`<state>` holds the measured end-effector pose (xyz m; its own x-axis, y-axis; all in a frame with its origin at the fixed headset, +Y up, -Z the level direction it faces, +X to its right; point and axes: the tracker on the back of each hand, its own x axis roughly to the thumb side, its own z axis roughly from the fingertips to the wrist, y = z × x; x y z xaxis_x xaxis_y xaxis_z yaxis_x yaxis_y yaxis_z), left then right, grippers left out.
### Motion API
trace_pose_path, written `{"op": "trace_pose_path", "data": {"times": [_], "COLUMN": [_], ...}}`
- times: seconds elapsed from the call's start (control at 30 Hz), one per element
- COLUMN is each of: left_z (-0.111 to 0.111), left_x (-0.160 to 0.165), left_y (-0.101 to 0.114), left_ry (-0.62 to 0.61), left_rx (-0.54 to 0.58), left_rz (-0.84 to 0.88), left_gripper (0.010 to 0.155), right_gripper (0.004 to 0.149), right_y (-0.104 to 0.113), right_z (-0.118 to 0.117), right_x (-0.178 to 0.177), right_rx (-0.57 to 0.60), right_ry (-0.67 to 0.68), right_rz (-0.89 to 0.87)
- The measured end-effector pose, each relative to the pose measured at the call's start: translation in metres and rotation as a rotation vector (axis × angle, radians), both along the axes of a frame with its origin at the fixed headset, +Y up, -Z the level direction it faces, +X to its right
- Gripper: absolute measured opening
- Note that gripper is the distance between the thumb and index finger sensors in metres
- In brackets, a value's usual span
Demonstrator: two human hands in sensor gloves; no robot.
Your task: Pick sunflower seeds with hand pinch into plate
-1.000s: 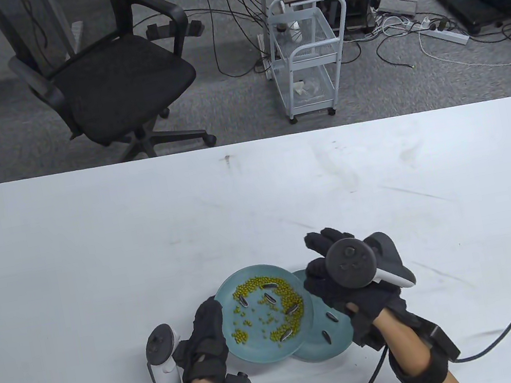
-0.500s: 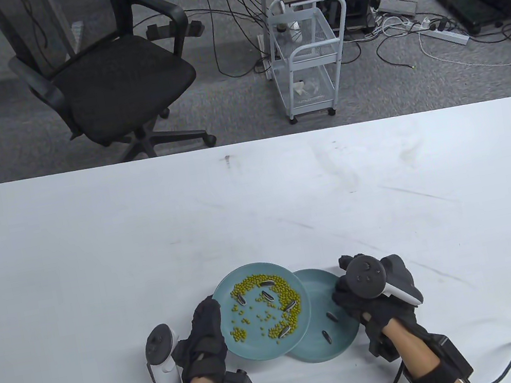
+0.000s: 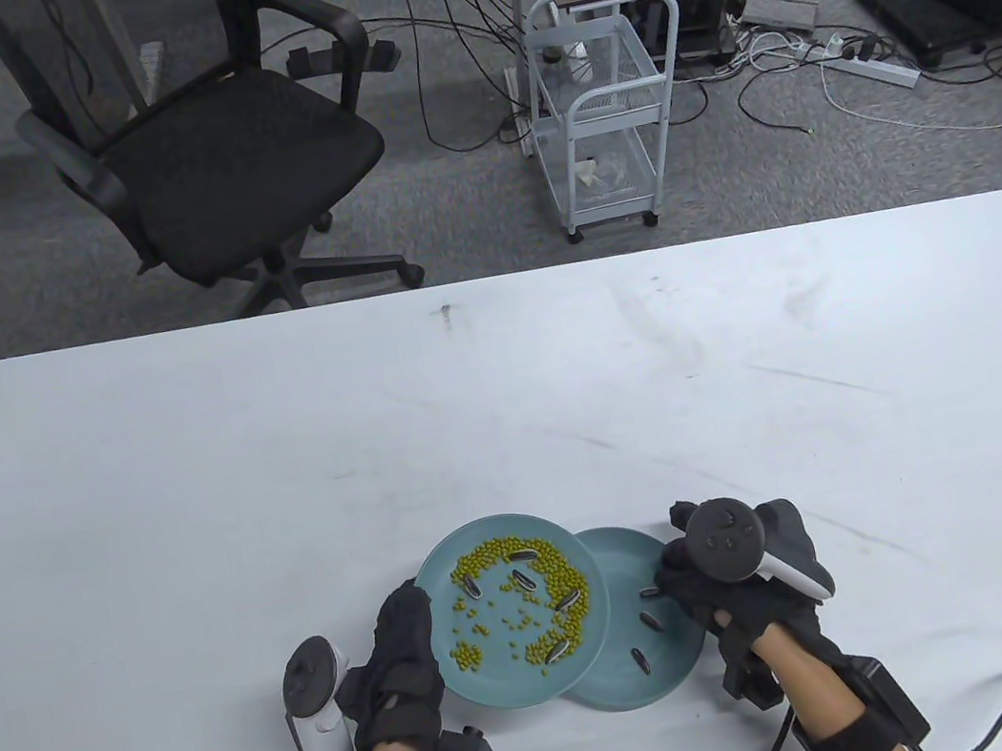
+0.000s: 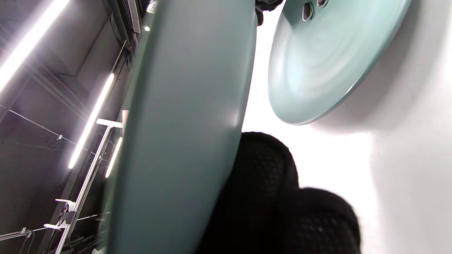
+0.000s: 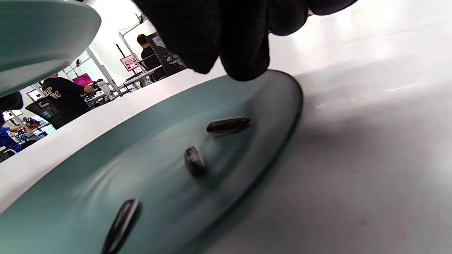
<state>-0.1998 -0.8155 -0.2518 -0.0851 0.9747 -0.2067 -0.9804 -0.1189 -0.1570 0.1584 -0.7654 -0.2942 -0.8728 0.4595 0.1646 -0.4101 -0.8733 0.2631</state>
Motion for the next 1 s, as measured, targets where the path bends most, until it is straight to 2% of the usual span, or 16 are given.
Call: {"op": "trace_pose_path", "data": {"times": [0.4, 0.53, 0.77, 1.0], "left_z": [0.0, 0.0, 0.0, 0.0], "left_x": [0.0, 0.001, 0.001, 0.002], "left_y": [0.001, 0.0, 0.0, 0.0], "left_ry": [0.0, -0.005, -0.003, -0.01], "left_rx": [-0.003, -0.004, -0.008, -0.014], "left_rz": [0.001, 0.002, 0.0, 0.0], "left_gripper": [0.053, 0.053, 0.053, 0.053], "right_gripper": [0.037, 0.038, 0.039, 0.039], "right_y": [-0.001, 0.005, 0.046, 0.076], "right_z": [0.0, 0.001, 0.007, 0.009], "right_x": [0.0, -0.001, -0.013, -0.054], "right_rx": [-0.003, 0.018, 0.125, 0.159], "right_ry": [-0.004, -0.005, 0.02, 0.138], "right_rz": [-0.01, -0.024, -0.113, -0.075]}}
